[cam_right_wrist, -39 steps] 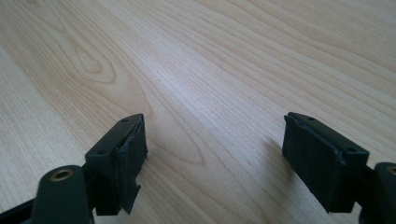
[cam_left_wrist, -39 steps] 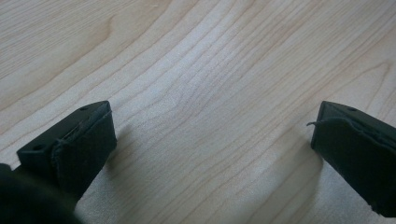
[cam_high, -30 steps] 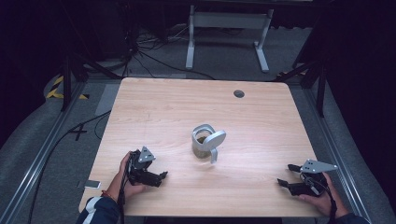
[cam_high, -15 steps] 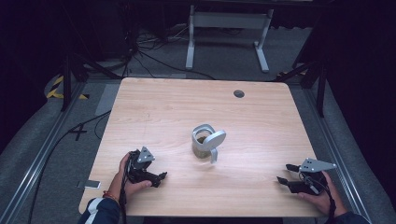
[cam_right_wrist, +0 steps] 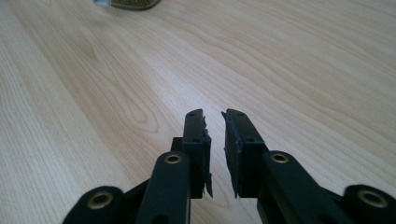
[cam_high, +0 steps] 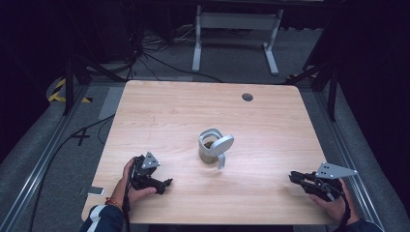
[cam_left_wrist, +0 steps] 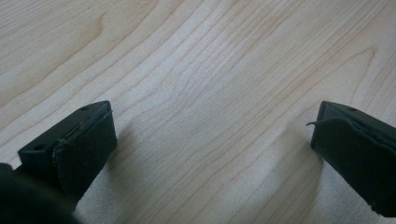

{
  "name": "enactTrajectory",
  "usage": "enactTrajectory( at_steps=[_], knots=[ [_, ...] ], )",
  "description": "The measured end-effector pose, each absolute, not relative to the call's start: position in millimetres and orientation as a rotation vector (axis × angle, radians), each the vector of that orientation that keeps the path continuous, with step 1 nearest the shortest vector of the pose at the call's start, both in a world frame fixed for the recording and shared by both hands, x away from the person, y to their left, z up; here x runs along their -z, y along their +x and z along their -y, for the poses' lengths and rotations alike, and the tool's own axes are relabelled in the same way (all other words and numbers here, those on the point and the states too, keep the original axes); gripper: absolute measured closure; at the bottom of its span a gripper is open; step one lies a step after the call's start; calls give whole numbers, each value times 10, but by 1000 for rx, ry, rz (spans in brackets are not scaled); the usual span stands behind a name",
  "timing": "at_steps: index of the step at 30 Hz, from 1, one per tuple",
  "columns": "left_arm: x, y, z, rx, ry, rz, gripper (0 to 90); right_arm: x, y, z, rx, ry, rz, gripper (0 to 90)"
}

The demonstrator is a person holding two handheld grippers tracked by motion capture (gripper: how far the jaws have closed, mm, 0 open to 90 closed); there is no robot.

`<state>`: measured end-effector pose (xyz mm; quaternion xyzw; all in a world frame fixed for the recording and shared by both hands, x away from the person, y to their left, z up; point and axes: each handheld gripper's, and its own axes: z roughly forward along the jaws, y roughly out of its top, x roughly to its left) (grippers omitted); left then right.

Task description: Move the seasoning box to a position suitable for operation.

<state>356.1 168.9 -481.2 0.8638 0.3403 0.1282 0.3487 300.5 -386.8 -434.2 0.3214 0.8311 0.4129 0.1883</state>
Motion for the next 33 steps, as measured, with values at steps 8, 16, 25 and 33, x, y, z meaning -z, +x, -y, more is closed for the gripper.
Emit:
enactTrajectory(
  at_steps=[8,16,25,33],
  knots=[
    [4815,3561,-1690,-332,2236,-881,4,4215,3063,3702,-1213,904,-2314,896],
    [4811,3563,-1692,-328,2242,-880,3,4053,3157,3306,-1189,775,-2338,898],
    [4813,3566,-1692,-325,2239,-877,2,3804,3358,2734,-1214,614,-2337,899],
    [4806,3563,-1711,-323,2253,-869,4,3663,3469,2372,-1249,541,-2351,900]
  ],
)
